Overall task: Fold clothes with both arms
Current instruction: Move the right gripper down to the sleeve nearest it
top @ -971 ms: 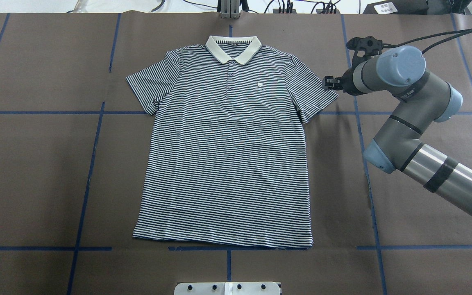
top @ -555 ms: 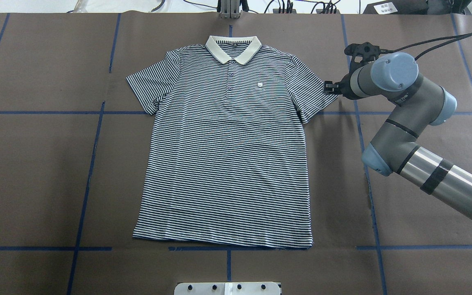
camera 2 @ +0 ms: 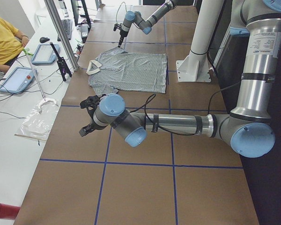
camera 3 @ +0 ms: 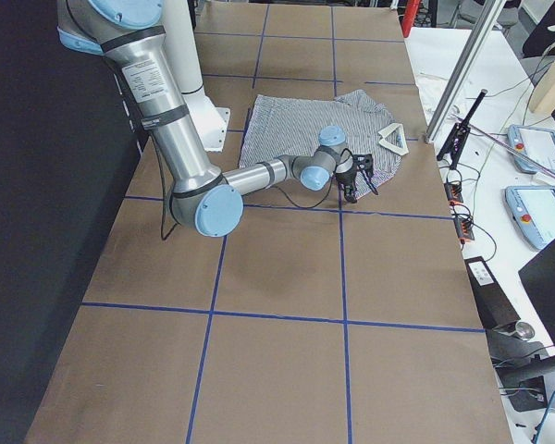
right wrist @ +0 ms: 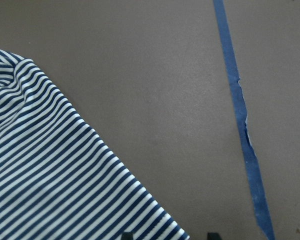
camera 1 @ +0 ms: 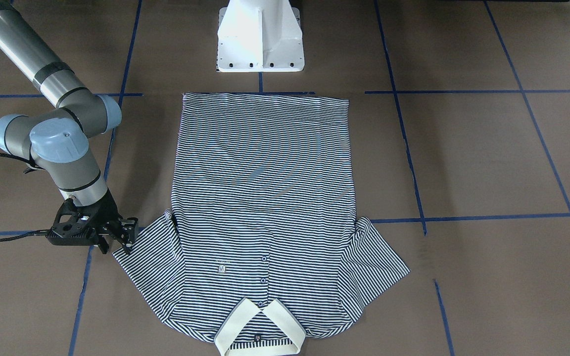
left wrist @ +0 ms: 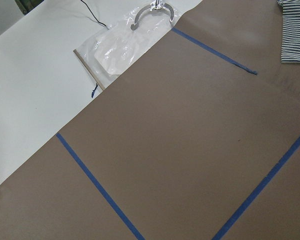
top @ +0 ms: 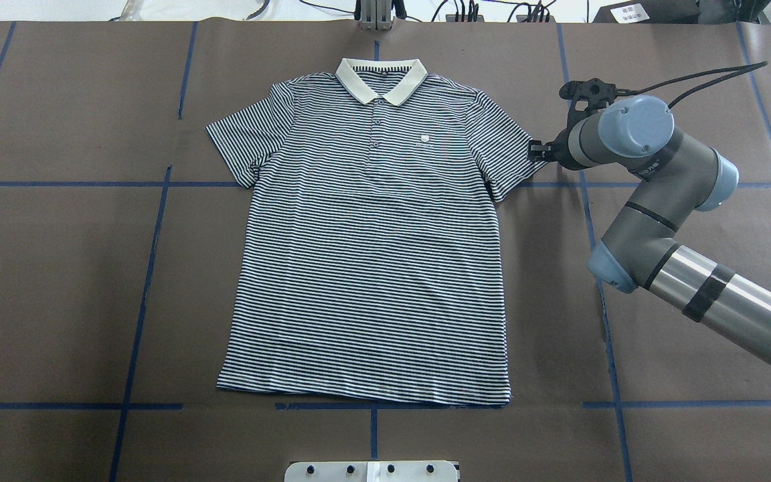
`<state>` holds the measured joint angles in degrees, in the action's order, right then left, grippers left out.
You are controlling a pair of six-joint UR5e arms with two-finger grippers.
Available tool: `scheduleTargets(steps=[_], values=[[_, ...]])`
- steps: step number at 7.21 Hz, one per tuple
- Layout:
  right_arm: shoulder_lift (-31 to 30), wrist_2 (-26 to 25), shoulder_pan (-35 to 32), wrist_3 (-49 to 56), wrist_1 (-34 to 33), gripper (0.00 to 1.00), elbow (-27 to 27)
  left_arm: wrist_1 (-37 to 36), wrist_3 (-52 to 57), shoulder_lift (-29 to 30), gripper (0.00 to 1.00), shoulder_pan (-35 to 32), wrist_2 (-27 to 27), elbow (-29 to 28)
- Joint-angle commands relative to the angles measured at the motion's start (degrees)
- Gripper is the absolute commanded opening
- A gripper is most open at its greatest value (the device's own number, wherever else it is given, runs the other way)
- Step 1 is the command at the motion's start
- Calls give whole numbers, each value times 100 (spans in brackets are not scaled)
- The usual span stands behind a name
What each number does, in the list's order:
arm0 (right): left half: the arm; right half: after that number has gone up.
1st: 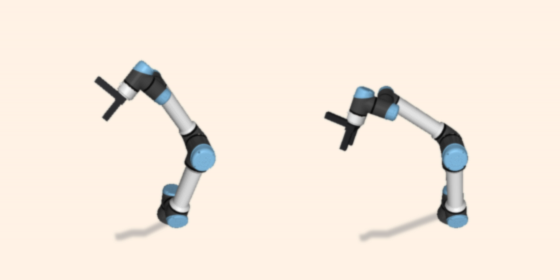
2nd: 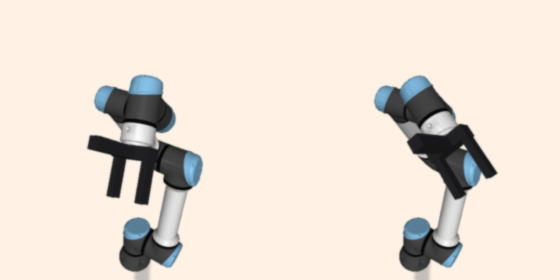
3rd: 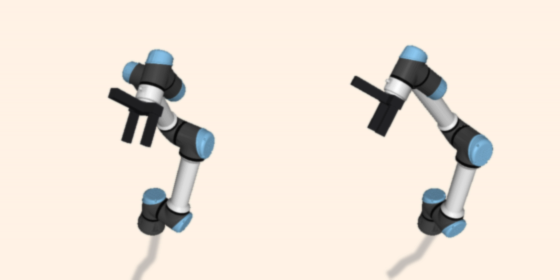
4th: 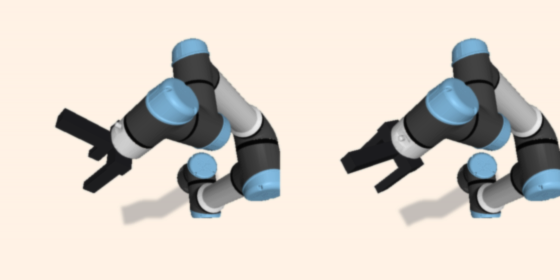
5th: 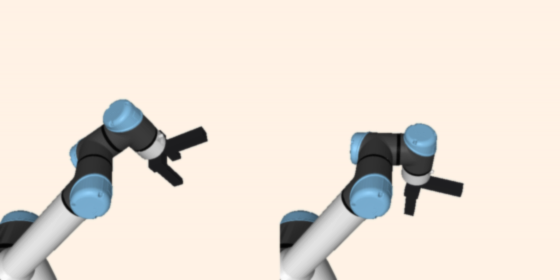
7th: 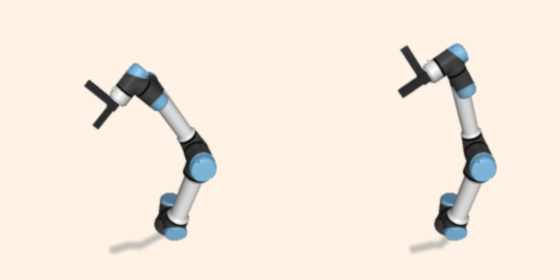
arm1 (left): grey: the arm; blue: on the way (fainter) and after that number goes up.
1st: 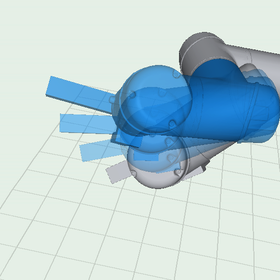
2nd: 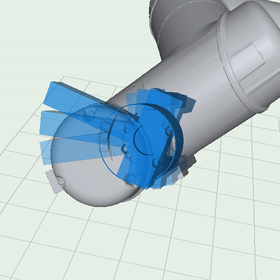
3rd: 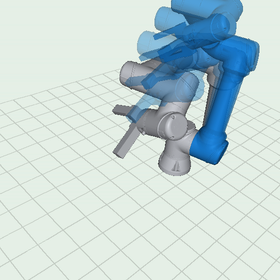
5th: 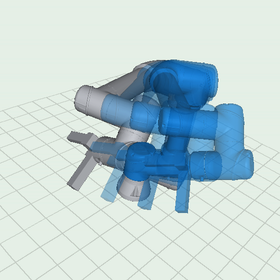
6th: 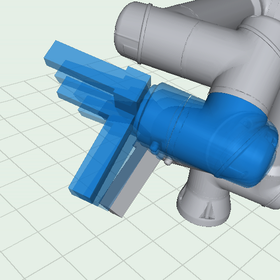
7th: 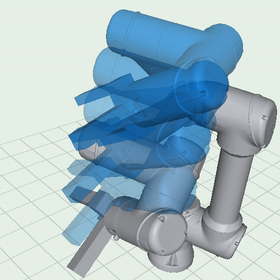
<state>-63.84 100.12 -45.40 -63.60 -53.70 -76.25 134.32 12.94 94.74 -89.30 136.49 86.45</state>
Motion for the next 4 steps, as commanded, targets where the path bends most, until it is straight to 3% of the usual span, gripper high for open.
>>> scheduleTargets(steps=[1,4], values=[[3,-2,4,-3,0,39,5,111,-2,-17,100,0,0,-23],[3,-2,4,-3,0,2,14,174,-2,-17,100,0,0,-49]])
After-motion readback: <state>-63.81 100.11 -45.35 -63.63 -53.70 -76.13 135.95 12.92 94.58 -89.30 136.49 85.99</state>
